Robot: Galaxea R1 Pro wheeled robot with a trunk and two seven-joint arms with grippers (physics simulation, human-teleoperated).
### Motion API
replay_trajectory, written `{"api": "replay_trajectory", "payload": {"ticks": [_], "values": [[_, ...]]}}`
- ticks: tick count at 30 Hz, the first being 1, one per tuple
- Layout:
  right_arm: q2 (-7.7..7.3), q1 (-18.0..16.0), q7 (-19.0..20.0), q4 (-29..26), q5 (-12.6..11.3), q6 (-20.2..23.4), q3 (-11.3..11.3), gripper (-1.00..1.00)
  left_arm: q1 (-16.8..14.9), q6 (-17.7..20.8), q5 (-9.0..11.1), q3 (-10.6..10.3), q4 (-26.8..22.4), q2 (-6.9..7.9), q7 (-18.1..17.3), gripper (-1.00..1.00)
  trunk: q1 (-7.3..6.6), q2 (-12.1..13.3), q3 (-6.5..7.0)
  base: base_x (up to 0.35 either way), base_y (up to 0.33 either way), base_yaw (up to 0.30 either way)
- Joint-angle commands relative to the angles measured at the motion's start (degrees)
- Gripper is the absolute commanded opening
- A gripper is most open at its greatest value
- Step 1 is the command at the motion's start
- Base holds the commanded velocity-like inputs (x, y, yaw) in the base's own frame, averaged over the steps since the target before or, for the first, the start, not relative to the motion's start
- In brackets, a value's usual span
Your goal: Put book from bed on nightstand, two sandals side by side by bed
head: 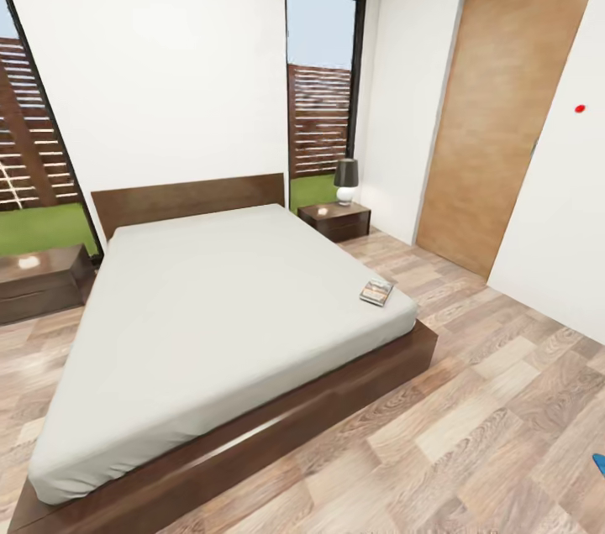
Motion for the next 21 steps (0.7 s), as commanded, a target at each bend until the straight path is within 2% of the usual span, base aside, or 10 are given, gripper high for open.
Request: {"api": "replay_trajectory", "payload": {"ticks": [1, 21], "values": [[0.01, 0.0, 0.1, 0.0, -0.1, 0.0, 0.0, 1.00, 0.0, -0.1, 0.0, 0.0, 0.0, -0.01, 0.0, 1.00, 0.00, 0.0, -0.08, 0.000, 0.000, -0.281], [0.01, 0.0, 0.1, 0.0, -0.1, 0.0, 0.0, 1.00, 0.0, -0.2, 0.0, 0.0, 0.0, -0.02, 0.0, 1.00, 0.00, 0.0, -0.61, 0.000, 0.000, -0.280]]}}
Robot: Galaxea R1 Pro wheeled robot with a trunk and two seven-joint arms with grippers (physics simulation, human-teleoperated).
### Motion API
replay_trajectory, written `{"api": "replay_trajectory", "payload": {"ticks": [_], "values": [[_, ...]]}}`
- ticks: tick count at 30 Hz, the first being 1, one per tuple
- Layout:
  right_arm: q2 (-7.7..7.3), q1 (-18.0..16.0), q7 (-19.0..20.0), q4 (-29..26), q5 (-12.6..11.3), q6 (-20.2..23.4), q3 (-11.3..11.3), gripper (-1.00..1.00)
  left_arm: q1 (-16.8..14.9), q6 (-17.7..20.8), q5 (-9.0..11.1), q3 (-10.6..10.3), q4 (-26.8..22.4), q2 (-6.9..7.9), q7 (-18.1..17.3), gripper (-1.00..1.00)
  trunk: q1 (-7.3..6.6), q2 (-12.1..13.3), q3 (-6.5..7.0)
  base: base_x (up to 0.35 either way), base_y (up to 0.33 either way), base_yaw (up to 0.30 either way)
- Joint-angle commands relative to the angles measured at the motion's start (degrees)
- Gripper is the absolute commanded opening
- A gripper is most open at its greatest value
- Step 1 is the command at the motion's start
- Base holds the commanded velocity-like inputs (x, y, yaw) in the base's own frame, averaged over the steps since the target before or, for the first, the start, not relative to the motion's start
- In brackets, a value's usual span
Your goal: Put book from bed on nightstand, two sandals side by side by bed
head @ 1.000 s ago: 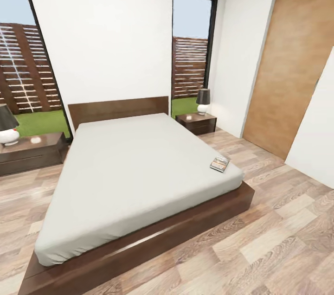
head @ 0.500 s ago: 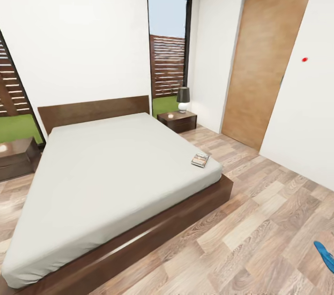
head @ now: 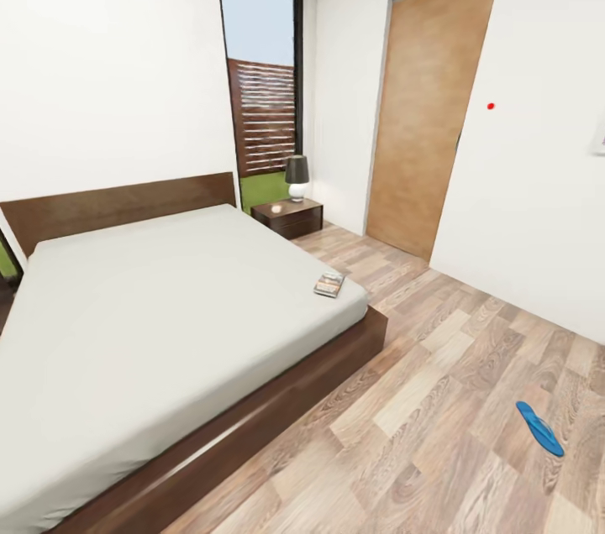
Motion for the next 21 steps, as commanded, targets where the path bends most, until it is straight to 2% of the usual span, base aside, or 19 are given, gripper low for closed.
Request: {"api": "replay_trajectory", "payload": {"ticks": [1, 21], "values": [[0.00, 0.0, 0.1, 0.0, -0.1, 0.0, 0.0, 1.00, 0.0, -0.1, 0.0, 0.0, 0.0, 0.01, 0.0, 1.00, 0.00, 0.0, -0.08, 0.000, 0.000, -0.279], [-0.02, 0.0, 0.1, 0.0, -0.1, 0.0, 0.0, 1.00, 0.0, -0.1, 0.0, 0.0, 0.0, -0.02, 0.0, 1.00, 0.00, 0.0, -0.61, 0.000, 0.000, -0.279]]}}
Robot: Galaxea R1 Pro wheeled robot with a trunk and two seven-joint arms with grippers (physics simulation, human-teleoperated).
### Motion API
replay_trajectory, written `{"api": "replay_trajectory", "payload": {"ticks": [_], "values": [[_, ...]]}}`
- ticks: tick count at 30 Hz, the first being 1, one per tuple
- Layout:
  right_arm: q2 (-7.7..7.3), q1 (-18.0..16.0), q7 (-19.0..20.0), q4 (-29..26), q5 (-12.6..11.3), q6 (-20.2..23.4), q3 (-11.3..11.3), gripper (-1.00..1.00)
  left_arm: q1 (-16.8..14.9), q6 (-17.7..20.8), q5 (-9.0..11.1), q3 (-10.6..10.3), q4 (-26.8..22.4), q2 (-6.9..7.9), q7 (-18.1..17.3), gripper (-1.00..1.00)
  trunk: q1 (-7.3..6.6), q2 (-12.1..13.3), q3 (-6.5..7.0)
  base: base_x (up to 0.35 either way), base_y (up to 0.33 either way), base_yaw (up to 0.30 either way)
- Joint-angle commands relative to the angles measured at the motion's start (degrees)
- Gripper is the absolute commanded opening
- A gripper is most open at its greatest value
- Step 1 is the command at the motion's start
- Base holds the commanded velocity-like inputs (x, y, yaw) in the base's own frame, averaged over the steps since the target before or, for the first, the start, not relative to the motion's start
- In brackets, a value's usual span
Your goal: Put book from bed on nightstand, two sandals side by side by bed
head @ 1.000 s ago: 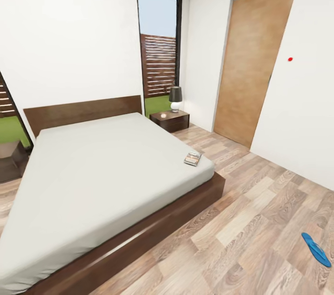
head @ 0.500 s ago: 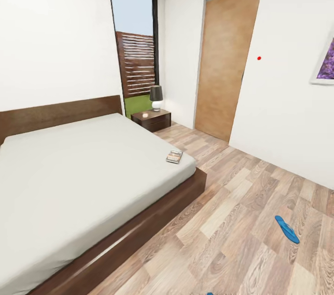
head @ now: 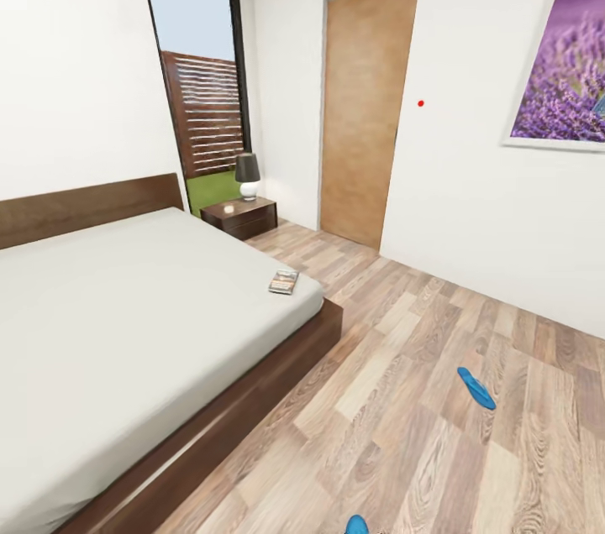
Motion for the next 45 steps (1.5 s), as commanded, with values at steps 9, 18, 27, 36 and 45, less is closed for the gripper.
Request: {"api": "replay_trajectory", "payload": {"ticks": [9, 18, 27, 36, 45], "values": [[0.00, 0.0, 0.1, 0.0, 0.0, 0.0, 0.0, 1.00, 0.0, -0.2, 0.0, 0.0, 0.0, 0.00, 0.0, 1.00, 0.00, 0.0, -0.29, 0.000, 0.000, -0.278], [0.03, 0.0, 0.1, 0.0, -0.1, 0.0, 0.0, 1.00, 0.0, -0.1, 0.0, 0.0, 0.0, 0.02, 0.0, 1.00, 0.00, 0.0, -0.53, 0.000, 0.000, -0.278], [0.03, 0.0, 0.1, 0.1, -0.1, 0.0, 0.0, 1.00, 0.0, -0.1, 0.0, 0.0, 0.0, 0.00, 0.0, 1.00, 0.00, 0.0, -0.77, 0.000, 0.000, -0.278], [0.03, 0.0, 0.1, 0.1, -0.1, 0.0, 0.0, 1.00, 0.0, -0.2, 0.0, 0.0, 0.0, 0.01, 0.0, 1.00, 0.00, 0.0, -1.01, 0.000, 0.000, -0.278], [0.00, 0.0, 0.1, 0.1, -0.1, 0.0, 0.0, 1.00, 0.0, -0.2, 0.0, 0.0, 0.0, -0.01, 0.0, 1.00, 0.00, 0.0, -1.25, 0.000, 0.000, -0.278]]}}
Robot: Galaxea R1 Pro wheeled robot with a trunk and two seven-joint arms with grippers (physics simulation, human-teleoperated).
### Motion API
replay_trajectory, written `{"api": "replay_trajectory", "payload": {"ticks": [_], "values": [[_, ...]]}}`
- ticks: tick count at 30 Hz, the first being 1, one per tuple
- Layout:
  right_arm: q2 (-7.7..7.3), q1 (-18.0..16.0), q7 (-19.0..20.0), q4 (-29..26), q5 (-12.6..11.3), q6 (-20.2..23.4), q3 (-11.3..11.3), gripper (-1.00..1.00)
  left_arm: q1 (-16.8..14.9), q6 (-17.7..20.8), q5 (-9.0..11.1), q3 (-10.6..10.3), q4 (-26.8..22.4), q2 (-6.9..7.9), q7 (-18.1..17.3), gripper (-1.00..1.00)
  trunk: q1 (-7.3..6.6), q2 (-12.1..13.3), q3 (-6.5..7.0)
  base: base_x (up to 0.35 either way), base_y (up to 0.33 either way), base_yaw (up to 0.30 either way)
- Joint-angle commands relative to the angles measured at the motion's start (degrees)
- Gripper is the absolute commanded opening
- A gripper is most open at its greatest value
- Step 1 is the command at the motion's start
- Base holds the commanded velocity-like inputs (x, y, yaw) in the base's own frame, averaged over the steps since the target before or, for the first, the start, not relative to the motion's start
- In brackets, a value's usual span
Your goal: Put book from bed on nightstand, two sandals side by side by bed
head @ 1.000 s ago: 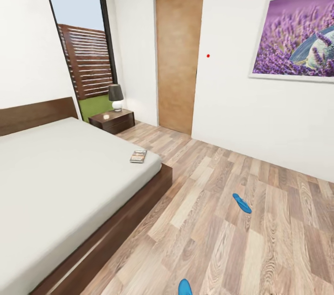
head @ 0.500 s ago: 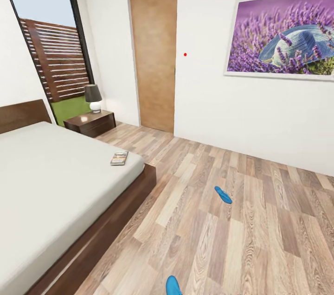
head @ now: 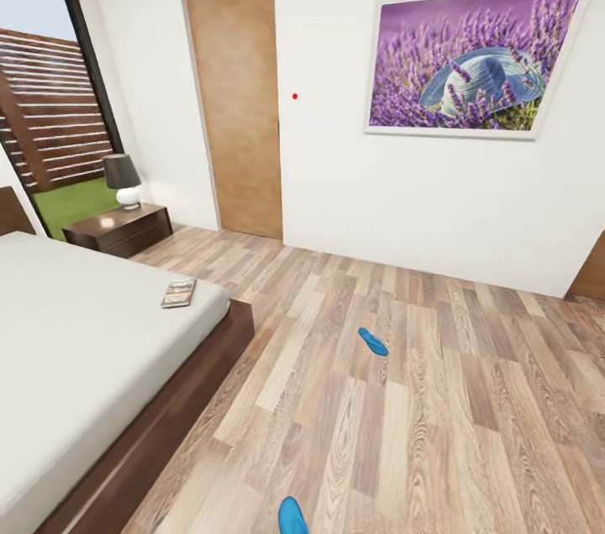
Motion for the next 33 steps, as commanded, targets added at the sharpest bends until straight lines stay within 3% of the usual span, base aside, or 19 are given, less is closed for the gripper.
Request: {"api": "replay_trajectory", "payload": {"ticks": [1, 33], "values": [[0.00, 0.0, 0.1, 0.0, -0.1, 0.0, 0.0, 1.00, 0.0, -0.1, 0.0, 0.0, 0.0, 0.00, 0.0, 1.00, 0.00, 0.0, -0.07, 0.000, 0.000, -0.278], [0.02, 0.0, 0.1, 0.0, 0.0, 0.0, 0.0, 1.00, 0.0, -0.2, -0.1, 0.0, 0.0, 0.04, 0.0, 1.00, 0.00, 0.0, -0.93, 0.000, 0.000, -0.278]]}}
